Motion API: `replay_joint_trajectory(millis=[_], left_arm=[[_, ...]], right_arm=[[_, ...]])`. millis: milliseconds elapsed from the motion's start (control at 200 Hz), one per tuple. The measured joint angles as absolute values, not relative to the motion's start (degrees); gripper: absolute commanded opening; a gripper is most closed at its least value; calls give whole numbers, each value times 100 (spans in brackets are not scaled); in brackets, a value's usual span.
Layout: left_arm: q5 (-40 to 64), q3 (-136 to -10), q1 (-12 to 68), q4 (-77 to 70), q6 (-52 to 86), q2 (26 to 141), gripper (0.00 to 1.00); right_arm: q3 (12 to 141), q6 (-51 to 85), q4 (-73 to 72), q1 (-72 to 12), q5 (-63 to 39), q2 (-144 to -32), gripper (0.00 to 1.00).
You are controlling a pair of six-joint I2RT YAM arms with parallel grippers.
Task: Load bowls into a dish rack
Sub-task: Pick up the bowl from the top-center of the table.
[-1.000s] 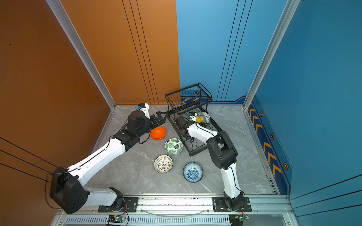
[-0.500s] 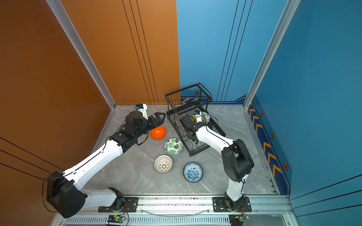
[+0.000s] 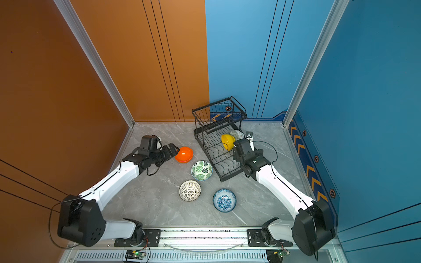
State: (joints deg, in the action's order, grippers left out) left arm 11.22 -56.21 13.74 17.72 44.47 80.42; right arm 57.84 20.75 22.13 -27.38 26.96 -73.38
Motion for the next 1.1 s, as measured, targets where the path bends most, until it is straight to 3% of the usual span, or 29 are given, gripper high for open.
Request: replay_joint_trajectory(millis=[90,245,360,636,886,1011,1101], left_arm=[[1236,-5621,1310,1881,4427,8381,100],[1319,-5850,1302,2126,4268,8927,91],[1334,-6248,1291,2215,4088,9478,76],[1264,-6882,1258,2453,3780,10433,58],[972,-7094,1238,2644,3529,10680,31],[895,-7129,1232,2668,3503,10680,10],[878,-7170,1232,2668,3489,10680,2]], right_arm=[[5931,1981,2185,-2797,2305,-7391,100],[6331,1859,2182,-2978,1715,-7671,100],[6608,1791,2180,-3105,1378,-7931,100],[6823,1776,2139,-3247,886,-8278,100],[6823,1780,2134,-3212,720,-8300,100],[6823,1846,2040,-3133,552,-8300,100],[6823,1935,1962,-3100,464,-8305,100]])
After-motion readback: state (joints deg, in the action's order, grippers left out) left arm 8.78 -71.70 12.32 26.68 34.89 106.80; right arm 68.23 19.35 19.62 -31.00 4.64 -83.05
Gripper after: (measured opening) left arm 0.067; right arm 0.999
